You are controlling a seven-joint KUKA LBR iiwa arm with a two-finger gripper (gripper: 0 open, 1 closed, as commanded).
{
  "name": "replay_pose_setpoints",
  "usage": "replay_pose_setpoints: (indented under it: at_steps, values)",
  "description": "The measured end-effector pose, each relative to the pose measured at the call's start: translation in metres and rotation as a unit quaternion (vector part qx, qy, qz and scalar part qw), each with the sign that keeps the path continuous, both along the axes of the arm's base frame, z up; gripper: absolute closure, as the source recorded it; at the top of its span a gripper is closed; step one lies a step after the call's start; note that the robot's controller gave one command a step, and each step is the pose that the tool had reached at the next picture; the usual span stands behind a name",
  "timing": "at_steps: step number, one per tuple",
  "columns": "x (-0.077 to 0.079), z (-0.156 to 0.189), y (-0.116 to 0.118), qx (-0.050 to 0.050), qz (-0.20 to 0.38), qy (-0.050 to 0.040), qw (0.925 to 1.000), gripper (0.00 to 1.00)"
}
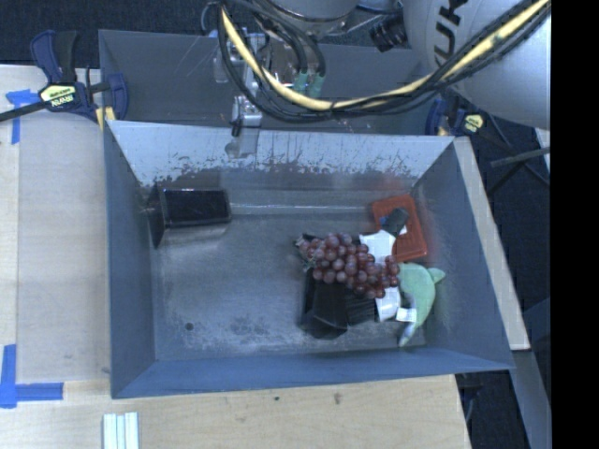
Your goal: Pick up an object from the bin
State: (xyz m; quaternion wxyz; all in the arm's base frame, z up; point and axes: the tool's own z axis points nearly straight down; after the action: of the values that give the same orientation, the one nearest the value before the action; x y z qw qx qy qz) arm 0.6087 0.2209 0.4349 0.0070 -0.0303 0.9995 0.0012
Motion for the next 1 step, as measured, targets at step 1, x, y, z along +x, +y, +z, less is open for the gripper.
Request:
replay_pose_setpoints:
  at_steps: [1]
  values:
    - [-0.0054,-0.0195,0.0102,-0.001,0.087,-0.0007,0.9962,0.0]
